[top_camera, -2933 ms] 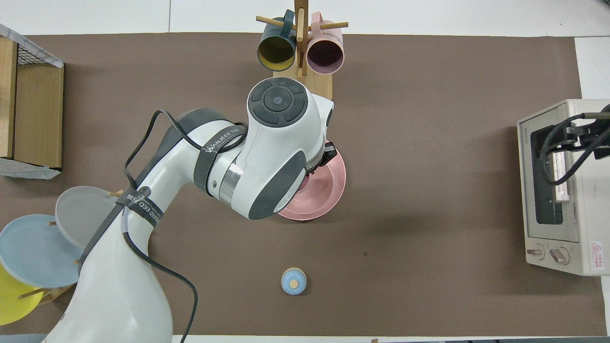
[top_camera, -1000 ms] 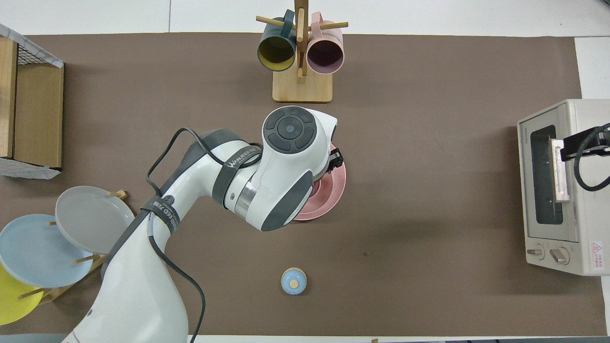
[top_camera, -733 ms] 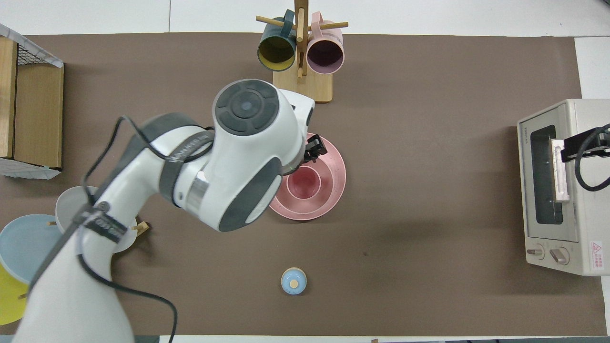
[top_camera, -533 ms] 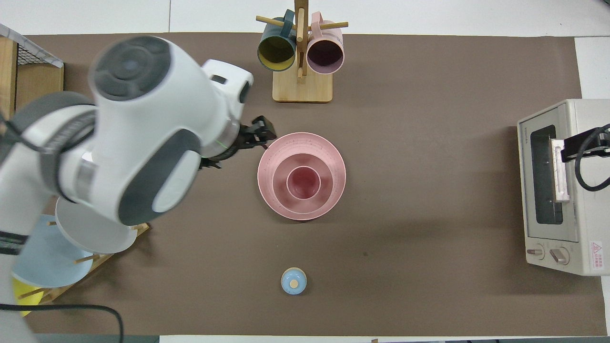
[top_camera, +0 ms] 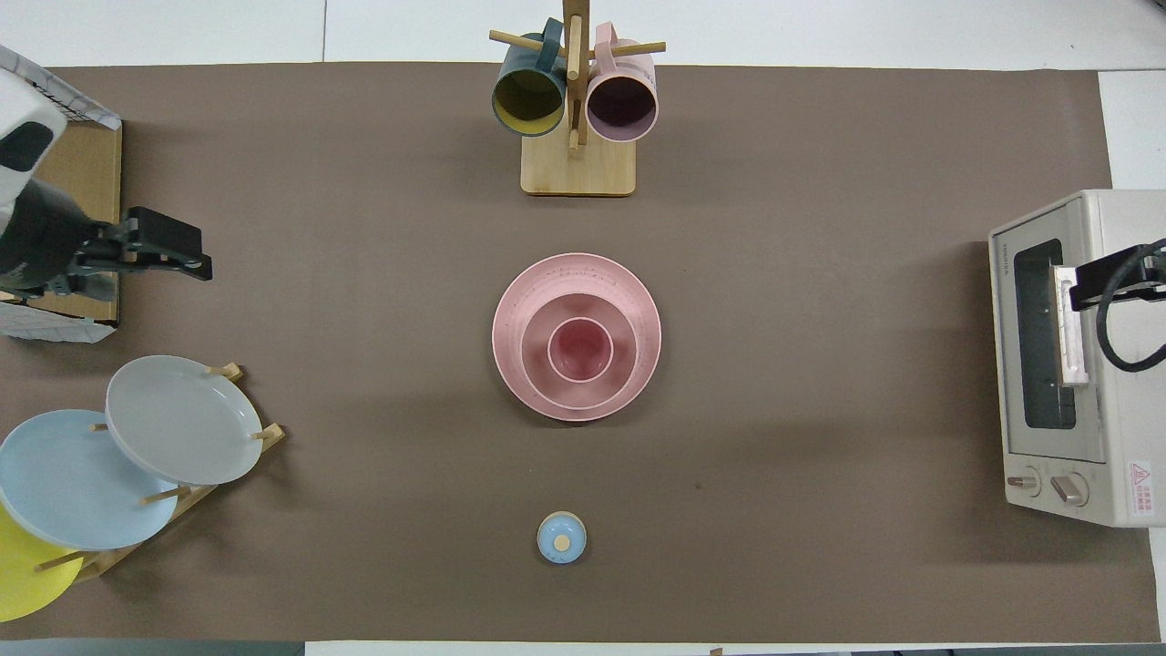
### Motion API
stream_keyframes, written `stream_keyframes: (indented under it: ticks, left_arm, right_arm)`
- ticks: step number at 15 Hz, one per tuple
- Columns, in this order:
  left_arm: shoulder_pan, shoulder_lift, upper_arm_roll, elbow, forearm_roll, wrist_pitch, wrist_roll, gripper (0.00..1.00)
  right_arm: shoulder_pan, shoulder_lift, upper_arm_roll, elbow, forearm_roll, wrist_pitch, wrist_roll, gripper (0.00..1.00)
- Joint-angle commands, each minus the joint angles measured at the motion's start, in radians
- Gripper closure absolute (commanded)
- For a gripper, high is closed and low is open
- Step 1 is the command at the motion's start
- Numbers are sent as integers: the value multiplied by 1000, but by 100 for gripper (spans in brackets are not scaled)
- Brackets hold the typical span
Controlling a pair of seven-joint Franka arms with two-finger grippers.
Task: Organize tableware
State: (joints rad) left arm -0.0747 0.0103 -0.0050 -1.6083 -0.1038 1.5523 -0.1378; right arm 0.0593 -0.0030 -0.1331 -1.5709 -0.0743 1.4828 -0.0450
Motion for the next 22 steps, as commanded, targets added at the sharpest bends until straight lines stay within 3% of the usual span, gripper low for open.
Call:
stream_keyframes:
  ticks: [1, 5, 11, 15, 18, 22]
  left_arm:
    - [-4, -40, -16, -61, 50, 37, 33, 0]
    - [1, -38, -13, -5, 67, 0, 26, 0]
    - [-13, -70, -13, 54, 135, -193, 29, 0]
    - [-2, -86, -21, -16, 95, -100, 26, 0]
    - [22, -49, -21, 17, 61, -69, 34, 0]
    - [24, -56, -21, 8, 55, -67, 35, 0]
  right_arm:
    - [-3, -18, 3, -21, 24, -12, -21, 0]
    - [-3, -20, 1, -20, 24, -12, -21, 0]
    - [-3, -20, 1, -20, 24, -12, -21, 0]
    - [-3, -20, 1, -20, 24, -12, -21, 0]
    - [-3, -20, 1, -20, 24, -12, -21, 0]
    - [-3, -20, 1, -20, 24, -12, -21, 0]
